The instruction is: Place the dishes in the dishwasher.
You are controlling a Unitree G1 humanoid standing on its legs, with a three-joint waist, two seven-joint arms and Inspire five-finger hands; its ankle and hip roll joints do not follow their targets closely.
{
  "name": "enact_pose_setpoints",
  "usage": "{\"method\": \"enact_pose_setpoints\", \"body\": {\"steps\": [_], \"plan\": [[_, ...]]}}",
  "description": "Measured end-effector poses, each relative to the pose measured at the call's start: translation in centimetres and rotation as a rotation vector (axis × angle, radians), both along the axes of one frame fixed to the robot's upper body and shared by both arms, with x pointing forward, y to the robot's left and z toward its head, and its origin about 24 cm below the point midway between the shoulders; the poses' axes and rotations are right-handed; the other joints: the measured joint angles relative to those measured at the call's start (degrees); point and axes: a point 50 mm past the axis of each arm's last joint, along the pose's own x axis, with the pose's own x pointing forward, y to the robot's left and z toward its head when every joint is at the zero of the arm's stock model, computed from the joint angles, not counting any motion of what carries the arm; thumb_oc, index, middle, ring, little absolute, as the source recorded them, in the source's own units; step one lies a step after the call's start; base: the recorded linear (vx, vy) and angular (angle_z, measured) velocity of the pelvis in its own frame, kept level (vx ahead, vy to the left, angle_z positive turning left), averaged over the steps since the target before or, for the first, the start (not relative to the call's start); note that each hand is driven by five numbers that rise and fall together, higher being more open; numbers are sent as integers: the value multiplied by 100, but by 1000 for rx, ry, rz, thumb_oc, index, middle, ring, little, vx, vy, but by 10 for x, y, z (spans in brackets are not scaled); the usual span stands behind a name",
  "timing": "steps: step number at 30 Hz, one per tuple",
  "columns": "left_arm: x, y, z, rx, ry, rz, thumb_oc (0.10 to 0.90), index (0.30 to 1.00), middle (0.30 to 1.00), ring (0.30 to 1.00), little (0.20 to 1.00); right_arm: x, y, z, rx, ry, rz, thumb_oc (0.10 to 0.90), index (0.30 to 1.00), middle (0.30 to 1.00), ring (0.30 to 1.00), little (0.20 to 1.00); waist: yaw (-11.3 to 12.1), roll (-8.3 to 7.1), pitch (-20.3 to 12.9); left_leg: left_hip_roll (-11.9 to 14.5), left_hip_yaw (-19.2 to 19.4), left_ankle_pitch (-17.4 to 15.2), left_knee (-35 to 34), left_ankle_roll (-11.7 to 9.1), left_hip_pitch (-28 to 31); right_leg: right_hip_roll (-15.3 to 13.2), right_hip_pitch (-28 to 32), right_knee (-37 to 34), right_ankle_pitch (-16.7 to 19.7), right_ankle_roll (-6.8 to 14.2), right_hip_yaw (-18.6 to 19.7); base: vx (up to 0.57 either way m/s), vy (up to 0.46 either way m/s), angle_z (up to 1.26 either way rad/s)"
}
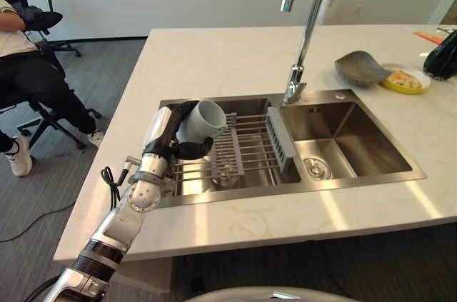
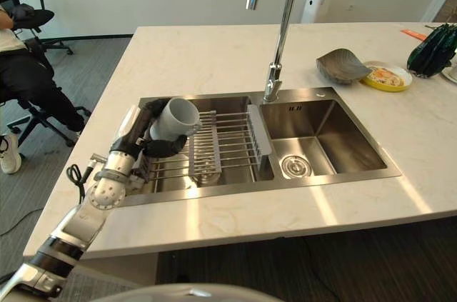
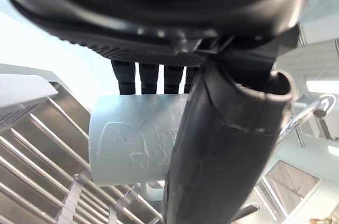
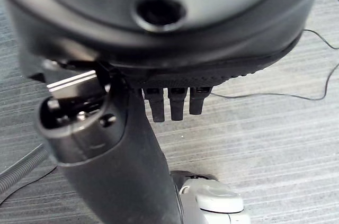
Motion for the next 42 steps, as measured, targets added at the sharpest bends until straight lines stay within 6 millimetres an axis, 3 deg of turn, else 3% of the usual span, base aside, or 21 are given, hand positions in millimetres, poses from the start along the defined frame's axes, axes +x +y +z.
{"method": "enact_pose_setpoints", "body": {"steps": [6,9,12,16,18,20,21,22,23,24,25,26,28,29,30,32,34,37,39,41,42], "plan": [[-8,-4,6,-385,-28,5,400,300,300,300,300,-2,-2,0,-4,18,43,800,900,900,900,900,378,159,62,117,-559,229,33,-113,-301,285,-24,3,-29,-175,-444,-100,-128,48],[-9,-13,6,-570,-17,-30,400,300,300,300,300,0,-14,3,-34,23,81,800,900,900,900,900,670,464,254,287,-1181,448,21,-623,-797,528,-172,25,38,-507,-1114,-175,-41,111],[-10,-8,-2,-661,17,-9,400,300,300,300,300,17,-23,7,-63,-19,98,800,900,900,900,900,800,245,469,-15,-182,22,240,-624,-1095,15,-302,-1,126,-520,-1943,-228,-45,118],[-10,-5,-2,-745,16,-17,400,300,300,300,300,25,-28,10,-80,-41,117,800,900,900,900,900,686,169,522,224,793,-59,1013,-730,-1058,-468,-367,33,241,-375,-2803,-166,11,127],[-13,2,-2,-800,-10,21,400,300,300,300,300,30,-39,14,-108,-52,123,800,900,900,900,900,754,418,530,516,668,-112,1152,-708,-463,-607,-321,180,279,-314,-3005,-244,64,96],[-16,3,-6,-844,-9,45,400,300,300,300,300,35,-61,23,-169,-60,155,800,900,900,900,900,649,756,642,246,705,-116,989,-185,90,-1244,-453,1450,81,-229,-2972,-255,84,110],[-17,0,-6,-868,-14,41,400,300,300,300,300,36,-66,26,-184,-66,137,800,900,900,900,900,490,940,524,244,656,-81,767,-111,-46,-1131,-877,1882,-474,87,-2957,-377,177,167],[-13,1,5,-870,-65,23,400,300,300,300,300,44,-61,24,-170,-81,134,800,900,900,900,900,390,1031,433,369,571,206,231,-243,-188,-674,-1217,1589,-669,-30,-2933,-370,200,195],[-5,4,25,-850,-138,-16,400,300,300,300,300,51,-49,20,-136,-95,132,800,900,900,900,900,377,682,607,159,603,375,58,-546,-247,-610,-1412,1242,-451,-395,-2983,-459,292,162],[0,9,36,-833,-180,-26,400,300,300,300,300,52,-36,16,-84,-102,102,800,900,900,900,900,429,254,678,169,1255,-639,863,137,-369,-948,-1383,1070,223,-475,-3203,-264,240,128],[0,11,35,-844,-179,-10,400,300,300,300,300,50,-36,15,-85,-99,110,800,900,900,900,900,347,338,614,736,1955,-1045,1676,172,-528,-890,-1306,1055,278,-528,-3560,-230,293,160],[-3,15,33,-834,-176,-4,400,300,300,300,300,36,-37,14,-94,-75,84,800,900,900,900,900,165,265,453,1355,2420,-1112,2174,-472,-385,-1137,-1092,1112,296,-325,-3943,-209,311,170],[-4,13,29,-847,-166,-2,400,300,300,300,300,26,-51,18,-122,-48,71,800,900,900,900,900,106,383,409,1446,2352,-562,1604,-528,125,-1399,-851,1160,432,-78,-4130,-193,343,122],[-6,12,26,-845,-153,-7,400,300,300,300,300,22,-58,20,-140,-34,62,800,900,900,900,900,125,496,323,1330,2183,-757,1340,-778,241,-1607,-811,1268,557,116,-4204,-181,434,129],[-7,12,25,-807,-145,-19,400,300,300,300,300,12,-55,18,-130,-2,35,800,900,900,900,900,48,388,293,845,1970,-1114,1173,-544,247,-2173,-705,1516,721,170,-4233,-163,431,124],[-13,22,19,-795,-142,39,400,300,300,300,300,14,-42,13,-87,1,47,800,900,900,900,900,112,397,331,669,1736,-1249,1218,-287,235,-2246,-790,1667,379,479,-4006,-186,387,90],[-15,35,23,-739,-149,72,400,300,300,300,300,12,-31,9,-59,15,71,800,900,900,900,900,223,36,295,434,1481,-1306,1495,-187,76,-2030,-638,1183,1009,-112,-4090,-162,281,82],[-8,5,19,-615,-58,-95,400,300,300,300,300,-5,-42,11,-77,56,-81,800,900,900,900,900,432,-147,477,-122,974,-1505,2078,325,-548,-2906,-326,2355,1201,8,-3224,-1,387,180],[-13,-7,7,-627,-9,-112,400,300,300,300,300,-2,-38,9,-91,63,-89,800,900,900,900,900,528,-65,429,-336,366,-1499,1823,510,-526,-2557,-413,2266,552,451,-2001,155,295,178],[-9,0,3,-558,31,-97,400,300,300,300,300,38,-21,8,-38,-81,-86,800,900,900,900,900,405,184,635,-246,-517,-1185,1368,590,-393,-1119,-729,1570,-318,411,-440,105,198,179],[-9,3,1,-535,46,-94,400,300,300,300,300,48,-18,9,-27,-123,-87,800,900,900,900,900,378,114,674,-336,-799,-1074,1103,713,-212,-948,-907,1592,-384,539,-435,113,184,229]]}}
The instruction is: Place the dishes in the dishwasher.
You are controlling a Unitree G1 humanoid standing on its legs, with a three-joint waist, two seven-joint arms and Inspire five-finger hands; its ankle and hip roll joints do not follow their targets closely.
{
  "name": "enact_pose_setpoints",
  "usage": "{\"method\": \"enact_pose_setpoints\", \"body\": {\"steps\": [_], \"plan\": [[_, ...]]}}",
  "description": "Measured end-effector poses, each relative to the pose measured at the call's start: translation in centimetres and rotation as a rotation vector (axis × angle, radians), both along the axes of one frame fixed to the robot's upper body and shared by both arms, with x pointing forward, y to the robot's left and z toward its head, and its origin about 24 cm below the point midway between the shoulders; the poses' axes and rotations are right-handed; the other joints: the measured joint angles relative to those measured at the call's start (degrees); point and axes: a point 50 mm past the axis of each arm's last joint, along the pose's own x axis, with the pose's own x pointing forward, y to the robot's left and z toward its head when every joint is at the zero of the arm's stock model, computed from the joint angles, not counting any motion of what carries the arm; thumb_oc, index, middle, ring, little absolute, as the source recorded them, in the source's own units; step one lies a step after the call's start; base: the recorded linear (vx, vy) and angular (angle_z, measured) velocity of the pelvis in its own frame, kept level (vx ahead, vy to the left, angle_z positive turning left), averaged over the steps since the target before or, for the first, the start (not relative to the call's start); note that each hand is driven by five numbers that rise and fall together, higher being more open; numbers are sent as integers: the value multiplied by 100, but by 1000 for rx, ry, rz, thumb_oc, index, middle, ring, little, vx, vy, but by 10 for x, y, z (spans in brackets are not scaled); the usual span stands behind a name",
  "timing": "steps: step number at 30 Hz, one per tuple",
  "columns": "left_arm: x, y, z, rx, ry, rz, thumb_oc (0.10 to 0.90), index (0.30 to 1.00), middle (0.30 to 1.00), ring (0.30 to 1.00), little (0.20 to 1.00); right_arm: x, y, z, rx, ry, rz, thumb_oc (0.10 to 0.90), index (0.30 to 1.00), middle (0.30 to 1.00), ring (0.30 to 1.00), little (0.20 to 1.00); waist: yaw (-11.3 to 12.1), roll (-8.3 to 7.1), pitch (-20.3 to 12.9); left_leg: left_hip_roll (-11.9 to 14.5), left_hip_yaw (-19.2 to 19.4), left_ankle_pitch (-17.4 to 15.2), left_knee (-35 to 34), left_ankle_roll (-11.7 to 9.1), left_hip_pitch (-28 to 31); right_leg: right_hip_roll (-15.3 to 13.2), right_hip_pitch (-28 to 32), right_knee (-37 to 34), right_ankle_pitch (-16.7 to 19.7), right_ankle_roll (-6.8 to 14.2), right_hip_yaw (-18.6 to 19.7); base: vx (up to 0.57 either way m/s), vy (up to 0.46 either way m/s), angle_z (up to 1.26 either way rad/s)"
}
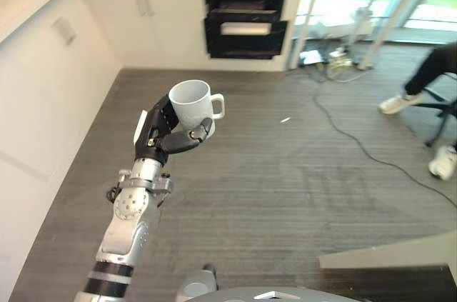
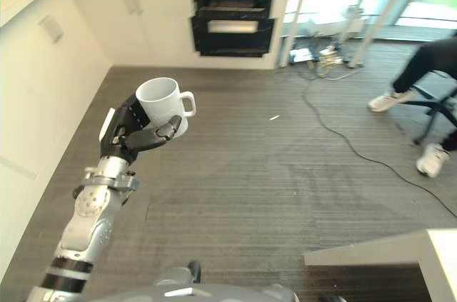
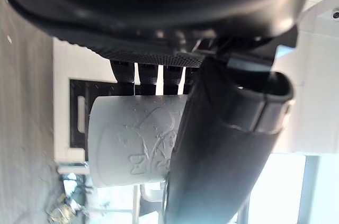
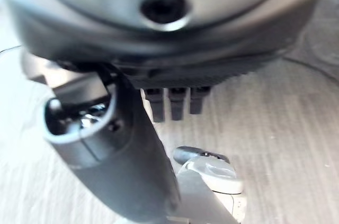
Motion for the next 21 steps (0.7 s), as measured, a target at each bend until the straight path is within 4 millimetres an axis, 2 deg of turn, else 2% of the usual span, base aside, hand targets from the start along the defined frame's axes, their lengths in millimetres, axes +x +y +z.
{"method": "enact_pose_setpoints", "body": {"steps": [1,2,3,4,5,6,8,10,13,16,21], "plan": [[1,2,0,21,7,-5,400,300,300,300,300,9,4,1,12,-30,11,800,900,900,900,900,-86,-36,84,-40,-334,50,-76,-96,95,236,-127,11,-84,-80,216,49,57,162],[1,2,-1,36,15,-9,400,300,300,300,300,14,9,1,21,-45,22,800,900,900,900,900,-101,-75,90,-96,-584,69,-151,-127,149,347,-272,-9,-63,-208,166,25,15,159],[1,2,0,61,10,-9,400,300,300,300,300,21,15,1,34,-70,31,800,900,900,900,900,-58,-195,129,-151,-737,81,-213,-176,207,444,-439,-72,37,-388,179,22,-20,149],[1,3,0,88,7,-4,400,300,300,300,300,25,20,1,45,-81,38,800,900,900,900,900,-74,-322,149,-270,-913,59,-210,-391,290,467,-565,-34,362,-659,176,46,-93,135],[-3,5,-3,101,18,12,400,300,300,300,300,36,18,4,38,-128,45,800,900,900,900,900,113,-267,133,-142,-887,67,-263,-470,292,534,-502,30,197,-664,-29,68,-126,100],[-3,5,-3,119,16,21,400,300,300,300,300,47,17,8,34,-159,62,800,900,900,900,900,166,-205,130,-11,-847,56,-325,-590,310,643,-376,-140,228,-689,-108,93,-138,50],[-4,5,-3,130,16,26,400,300,300,300,300,62,24,10,45,-187,83,800,900,900,900,900,209,-242,123,116,-802,77,-442,-665,480,796,-45,-564,329,-708,-183,115,-66,4],[-6,6,-6,159,25,33,400,300,300,300,300,67,34,10,66,-207,94,800,900,900,900,900,238,-332,54,180,-604,36,-583,-715,777,869,249,-869,357,-694,-106,106,-38,-23],[-6,6,-6,165,22,38,400,300,300,300,300,69,42,9,87,-208,110,800,900,900,900,900,216,-410,-20,180,-464,35,-656,-714,868,845,361,-1044,383,-665,-9,80,-44,-26],[-9,9,-9,229,24,71,400,300,300,300,300,55,54,3,109,-154,175,800,900,900,900,900,121,-556,-126,71,-237,35,-754,-714,1090,778,622,-1449,518,-621,165,52,-48,-28],[-10,12,-8,263,14,102,400,300,300,300,300,40,59,-2,104,-101,256,800,900,900,900,900,59,-552,-215,44,-90,36,-847,-715,1306,754,754,-1562,561,-600,312,42,-41,-21]]}}
